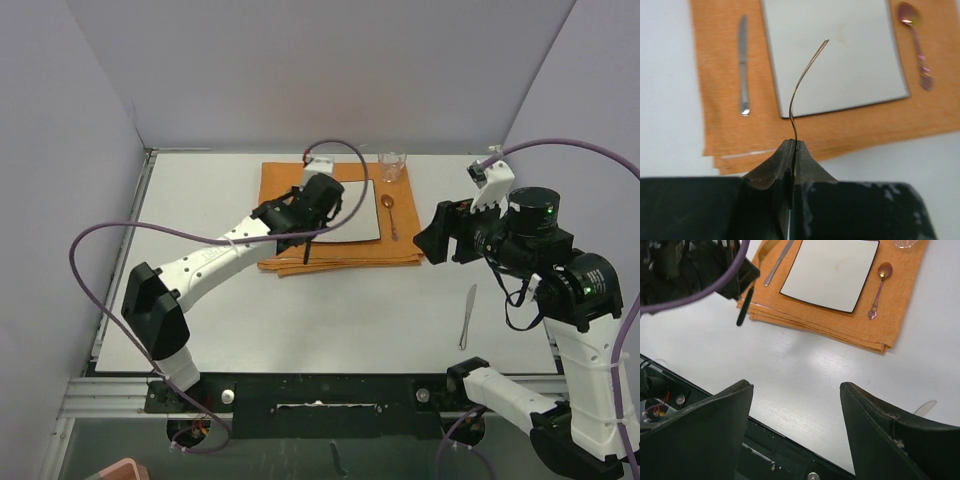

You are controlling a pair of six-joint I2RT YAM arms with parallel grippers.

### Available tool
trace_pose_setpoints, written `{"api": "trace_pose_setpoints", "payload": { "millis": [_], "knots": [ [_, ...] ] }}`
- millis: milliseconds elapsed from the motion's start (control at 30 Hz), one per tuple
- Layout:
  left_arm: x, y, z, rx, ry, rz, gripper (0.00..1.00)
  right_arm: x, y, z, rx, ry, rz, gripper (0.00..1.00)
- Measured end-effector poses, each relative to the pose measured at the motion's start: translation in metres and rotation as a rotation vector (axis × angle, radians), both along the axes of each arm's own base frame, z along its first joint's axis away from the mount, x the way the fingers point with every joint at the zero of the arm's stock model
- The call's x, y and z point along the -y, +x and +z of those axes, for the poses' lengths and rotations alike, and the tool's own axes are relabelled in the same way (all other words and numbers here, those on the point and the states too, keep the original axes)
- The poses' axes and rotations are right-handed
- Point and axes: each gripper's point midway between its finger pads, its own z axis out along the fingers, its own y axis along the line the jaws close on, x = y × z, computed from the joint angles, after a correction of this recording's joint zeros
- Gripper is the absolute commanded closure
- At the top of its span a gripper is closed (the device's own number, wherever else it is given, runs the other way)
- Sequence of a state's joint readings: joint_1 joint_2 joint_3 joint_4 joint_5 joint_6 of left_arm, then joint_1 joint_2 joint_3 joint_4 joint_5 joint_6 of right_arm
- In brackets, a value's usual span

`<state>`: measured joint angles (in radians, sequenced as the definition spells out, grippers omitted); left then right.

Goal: Set the dinner table for one person
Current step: Place the fork on the napkin.

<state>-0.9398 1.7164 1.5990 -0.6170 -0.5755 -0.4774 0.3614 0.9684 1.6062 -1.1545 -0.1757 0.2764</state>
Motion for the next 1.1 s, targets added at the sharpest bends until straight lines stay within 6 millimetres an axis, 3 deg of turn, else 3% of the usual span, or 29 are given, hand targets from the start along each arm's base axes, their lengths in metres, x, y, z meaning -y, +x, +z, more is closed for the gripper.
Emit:
{"api": "trace_pose_setpoints", "payload": {
  "millis": [100,167,333,533,800,933,1100],
  "knots": [
    [-0.064,0.038,-0.015,-0.017,0.068,0.133,1.00,0.000,0.000,0.007,0.015,0.006,0.000,0.28],
    [-0.092,0.050,-0.027,-0.037,0.112,0.181,1.00,0.000,0.001,0.011,0.024,0.009,0.000,0.28],
    [-0.128,0.059,-0.051,-0.080,0.195,0.194,1.00,0.000,0.000,0.017,0.037,0.014,0.000,0.28],
    [-0.146,0.085,-0.059,-0.080,0.183,0.198,1.00,0.001,-0.002,0.014,0.025,0.007,-0.003,0.28],
    [-0.163,0.114,-0.122,-0.196,0.187,0.203,1.00,0.005,-0.006,0.008,-0.004,-0.010,-0.014,0.28],
    [-0.156,0.124,-0.138,-0.223,0.180,0.185,1.00,0.008,-0.008,0.004,-0.018,-0.021,-0.023,0.28],
    [-0.140,0.144,-0.136,-0.203,0.141,0.162,1.00,0.010,-0.008,0.002,-0.028,-0.030,-0.033,0.28]
  ]
}}
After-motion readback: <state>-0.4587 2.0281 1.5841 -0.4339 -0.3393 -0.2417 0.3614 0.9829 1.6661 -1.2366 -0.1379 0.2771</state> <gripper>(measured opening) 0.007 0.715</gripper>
